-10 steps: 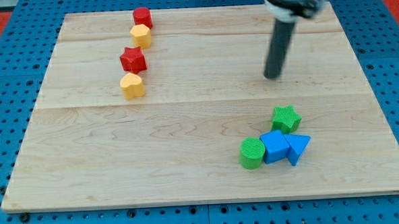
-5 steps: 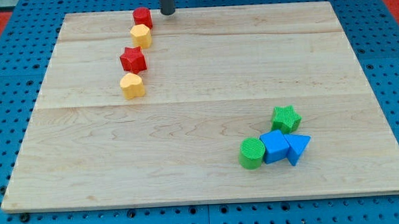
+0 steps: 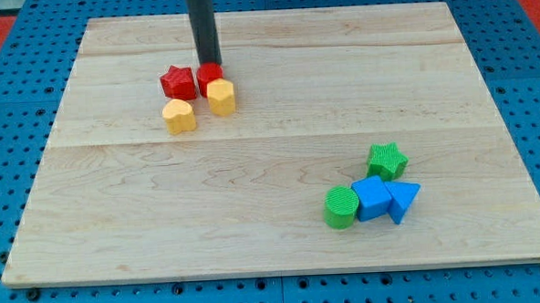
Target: Push the red circle along with the yellow hexagon to the bottom center
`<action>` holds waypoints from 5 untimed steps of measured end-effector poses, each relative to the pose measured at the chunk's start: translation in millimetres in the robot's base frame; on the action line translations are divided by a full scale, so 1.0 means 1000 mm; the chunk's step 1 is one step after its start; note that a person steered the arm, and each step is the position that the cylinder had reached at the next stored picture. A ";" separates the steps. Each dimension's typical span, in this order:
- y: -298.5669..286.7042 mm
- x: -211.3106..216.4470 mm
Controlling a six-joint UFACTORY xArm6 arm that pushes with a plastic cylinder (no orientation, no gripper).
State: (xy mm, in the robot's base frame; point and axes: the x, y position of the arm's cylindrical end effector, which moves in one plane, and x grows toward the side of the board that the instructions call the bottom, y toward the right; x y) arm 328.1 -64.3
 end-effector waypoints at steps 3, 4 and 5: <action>0.054 0.042; 0.000 0.001; -0.017 0.029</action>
State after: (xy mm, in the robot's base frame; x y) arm 356.8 -80.9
